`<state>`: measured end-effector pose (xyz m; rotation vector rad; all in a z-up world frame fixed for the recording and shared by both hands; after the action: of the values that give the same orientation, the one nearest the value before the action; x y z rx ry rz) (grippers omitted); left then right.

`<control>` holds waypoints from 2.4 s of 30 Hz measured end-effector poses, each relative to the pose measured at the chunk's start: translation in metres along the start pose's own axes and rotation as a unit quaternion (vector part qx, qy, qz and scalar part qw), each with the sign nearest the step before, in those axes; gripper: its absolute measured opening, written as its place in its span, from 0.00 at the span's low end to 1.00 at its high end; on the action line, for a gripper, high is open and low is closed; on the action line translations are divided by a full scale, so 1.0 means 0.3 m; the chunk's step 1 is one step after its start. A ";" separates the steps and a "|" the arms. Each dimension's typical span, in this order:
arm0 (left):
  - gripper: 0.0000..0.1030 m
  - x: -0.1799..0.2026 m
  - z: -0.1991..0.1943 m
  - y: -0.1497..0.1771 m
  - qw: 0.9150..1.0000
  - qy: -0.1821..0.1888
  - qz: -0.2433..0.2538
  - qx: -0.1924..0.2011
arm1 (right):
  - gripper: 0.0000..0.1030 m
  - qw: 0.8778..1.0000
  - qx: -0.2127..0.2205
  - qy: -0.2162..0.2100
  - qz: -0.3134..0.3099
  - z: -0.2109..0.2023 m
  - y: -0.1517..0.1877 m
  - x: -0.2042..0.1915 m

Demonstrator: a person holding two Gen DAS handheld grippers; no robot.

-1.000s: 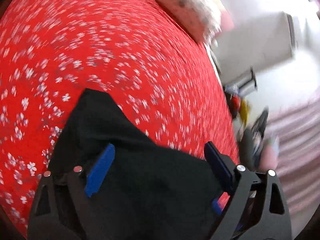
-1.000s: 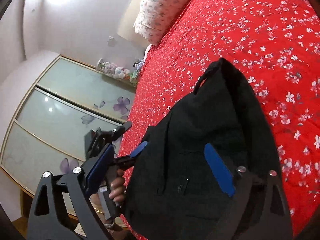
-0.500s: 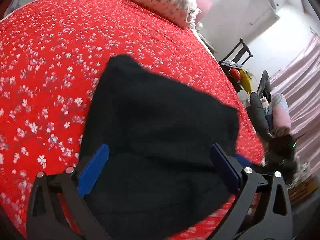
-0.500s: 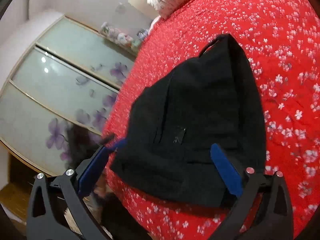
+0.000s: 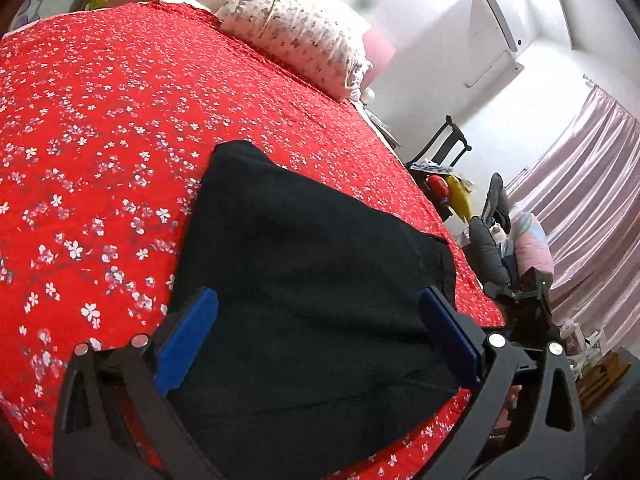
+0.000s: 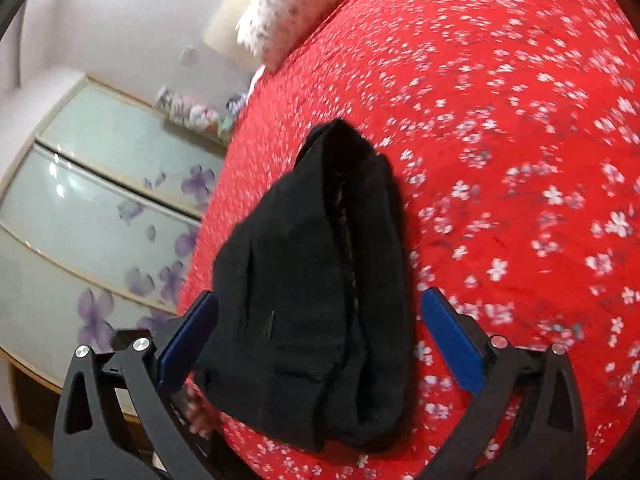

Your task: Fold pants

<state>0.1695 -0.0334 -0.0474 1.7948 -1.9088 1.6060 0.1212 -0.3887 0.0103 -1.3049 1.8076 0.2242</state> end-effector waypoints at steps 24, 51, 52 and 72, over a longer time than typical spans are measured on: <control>0.98 -0.004 -0.005 0.012 1.000 -0.001 0.014 -0.003 | 0.99 0.998 -0.049 0.015 -0.021 0.090 0.013 -0.046; 0.98 -0.039 -0.137 -0.073 0.990 0.089 -0.076 0.075 | 0.37 0.995 0.017 -0.044 -0.083 0.010 0.022 -0.129; 0.98 -0.045 -0.145 -0.079 0.990 0.086 -0.079 0.079 | 0.37 0.994 0.022 -0.047 -0.094 0.008 0.022 -0.146; 0.98 -0.119 0.089 -0.101 0.993 0.020 -0.077 -0.088 | 0.37 0.995 0.020 -0.047 -0.082 0.042 0.035 -0.115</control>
<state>0.2190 -0.0203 -0.0644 1.7749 -1.7831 1.3675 0.1216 -0.3530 0.0242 -1.3849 1.6088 0.1561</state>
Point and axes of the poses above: each gripper's, at about its wrist camera, not at the fingertips, and z roughly the way its jaws point, x to its right, y to its underside, the point moved 8 cm from there along z, roughly the way its jaws point, and after that the axes turned 3 degrees about y, right-handed, at the moved point
